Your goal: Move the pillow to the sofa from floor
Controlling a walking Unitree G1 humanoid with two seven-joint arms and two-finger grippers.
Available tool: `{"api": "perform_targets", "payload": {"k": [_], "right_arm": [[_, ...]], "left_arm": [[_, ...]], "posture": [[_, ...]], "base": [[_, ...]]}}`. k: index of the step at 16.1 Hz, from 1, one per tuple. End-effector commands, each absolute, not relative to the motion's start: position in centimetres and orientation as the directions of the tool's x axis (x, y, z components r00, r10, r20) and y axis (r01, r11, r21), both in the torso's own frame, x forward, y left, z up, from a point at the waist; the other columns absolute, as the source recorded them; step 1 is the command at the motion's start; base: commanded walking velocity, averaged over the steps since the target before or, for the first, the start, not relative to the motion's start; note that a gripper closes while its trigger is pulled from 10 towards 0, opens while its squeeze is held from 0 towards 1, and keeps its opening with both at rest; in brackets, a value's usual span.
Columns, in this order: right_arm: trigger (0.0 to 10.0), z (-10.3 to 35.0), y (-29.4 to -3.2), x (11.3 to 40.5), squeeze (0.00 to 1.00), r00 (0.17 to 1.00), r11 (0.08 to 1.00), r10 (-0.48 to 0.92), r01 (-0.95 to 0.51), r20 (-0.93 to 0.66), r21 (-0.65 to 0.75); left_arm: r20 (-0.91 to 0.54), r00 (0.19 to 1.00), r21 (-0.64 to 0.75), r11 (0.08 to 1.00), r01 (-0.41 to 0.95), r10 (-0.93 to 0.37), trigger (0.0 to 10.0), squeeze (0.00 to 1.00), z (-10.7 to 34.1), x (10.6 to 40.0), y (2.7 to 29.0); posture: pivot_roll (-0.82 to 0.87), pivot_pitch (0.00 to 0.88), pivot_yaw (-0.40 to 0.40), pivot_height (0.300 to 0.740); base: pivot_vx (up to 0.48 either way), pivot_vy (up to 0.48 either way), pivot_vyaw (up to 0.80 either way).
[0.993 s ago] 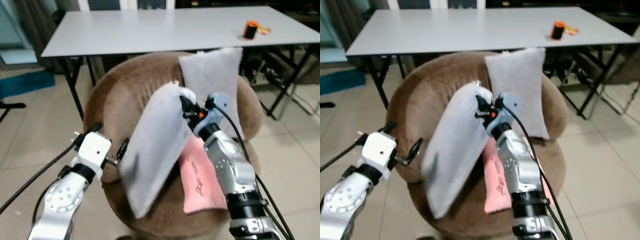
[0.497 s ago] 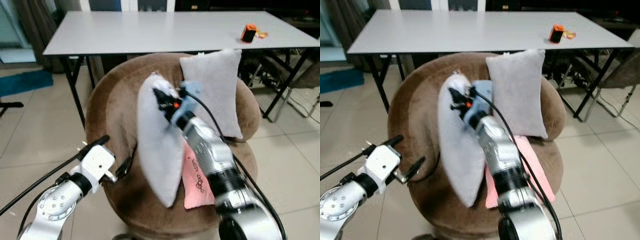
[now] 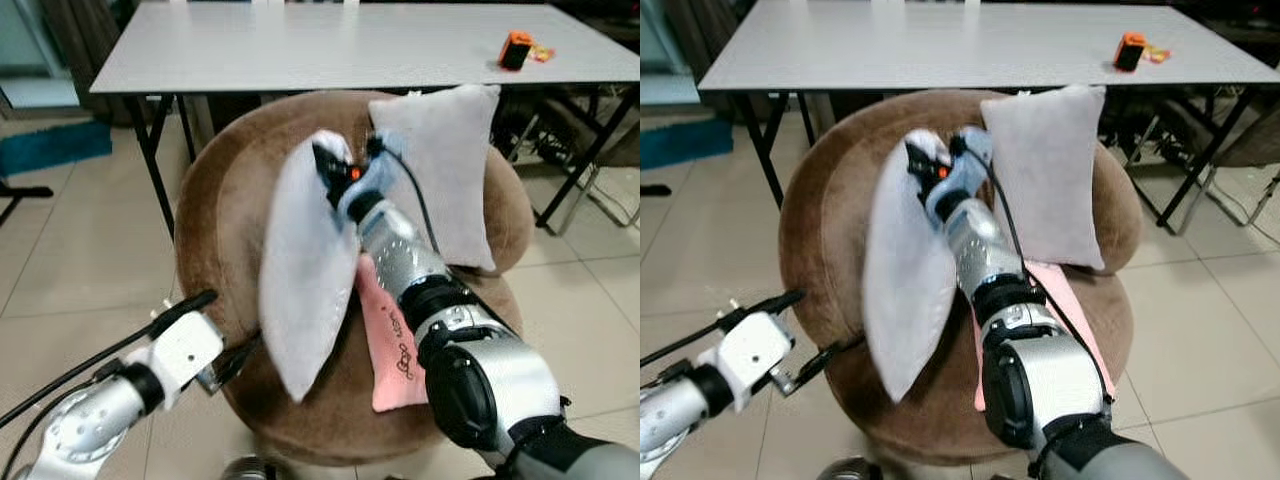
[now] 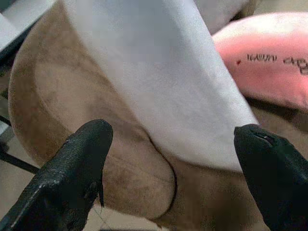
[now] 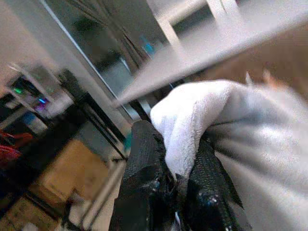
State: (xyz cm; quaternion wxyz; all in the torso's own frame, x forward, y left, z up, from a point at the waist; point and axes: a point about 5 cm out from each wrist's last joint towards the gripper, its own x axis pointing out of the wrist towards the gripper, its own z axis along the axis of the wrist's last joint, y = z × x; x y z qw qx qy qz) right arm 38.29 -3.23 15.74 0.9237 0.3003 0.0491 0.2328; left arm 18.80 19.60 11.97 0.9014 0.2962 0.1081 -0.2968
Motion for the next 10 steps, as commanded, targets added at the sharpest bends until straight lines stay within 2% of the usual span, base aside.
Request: {"api": "perform_targets", "payload": {"k": [1,3,4,6,7,10], "right_arm": [[10.0,14.4,-3.1,37.9,0.0,0.897,0.731,0.442,-0.352,-0.013,0.584],[10.0,10.5,-4.2,36.8,0.0,0.882,0.87,0.407,-0.295,-0.238,0.395],[10.0,9.9,-4.5,36.6,1.0,0.88,0.893,0.391,-0.292,-0.27,0.342],[10.0,8.9,-6.3,36.5,1.0,0.894,0.914,0.343,-0.246,-0.289,0.322],[10.0,9.6,-8.5,37.2,1.0,0.932,0.902,0.273,-0.161,-0.24,0.4],[10.0,10.7,-10.8,38.0,1.0,0.96,0.927,0.206,-0.129,-0.189,0.352]], "left_arm": [[-0.379,0.8,0.481,0.639,0.6,-0.466,10.0,0.0,12.5,18.4,20.0],[-0.395,0.798,0.486,0.633,0.603,-0.456,10.0,0.0,12.8,17.9,20.4],[-0.398,0.798,0.487,0.633,0.603,-0.454,10.0,0.0,12.9,17.8,20.5],[-0.406,0.799,0.49,0.633,0.6,-0.443,10.0,0.0,13.1,17.5,20.7],[-0.409,0.799,0.486,0.636,0.6,-0.441,10.0,0.0,13.1,17.5,20.8],[-0.386,0.803,0.472,0.651,0.595,-0.454,10.0,0.0,13.0,18.2,20.5]], "posture": [[0.24,0.131,-0.023,0.74],[0.28,0.145,-0.027,0.74],[0.28,0.145,-0.027,0.74],[0.29,0.15,-0.027,0.74],[0.28,0.136,-0.013,0.74],[0.25,0.108,0.001,0.74]], "base": [[0.0,0.0,0.0],[0.0,0.0,0.0],[0.0,0.0,0.0],[0.0,0.0,0.0],[0.0,0.0,0.0],[0.0,0.0,0.0]]}}
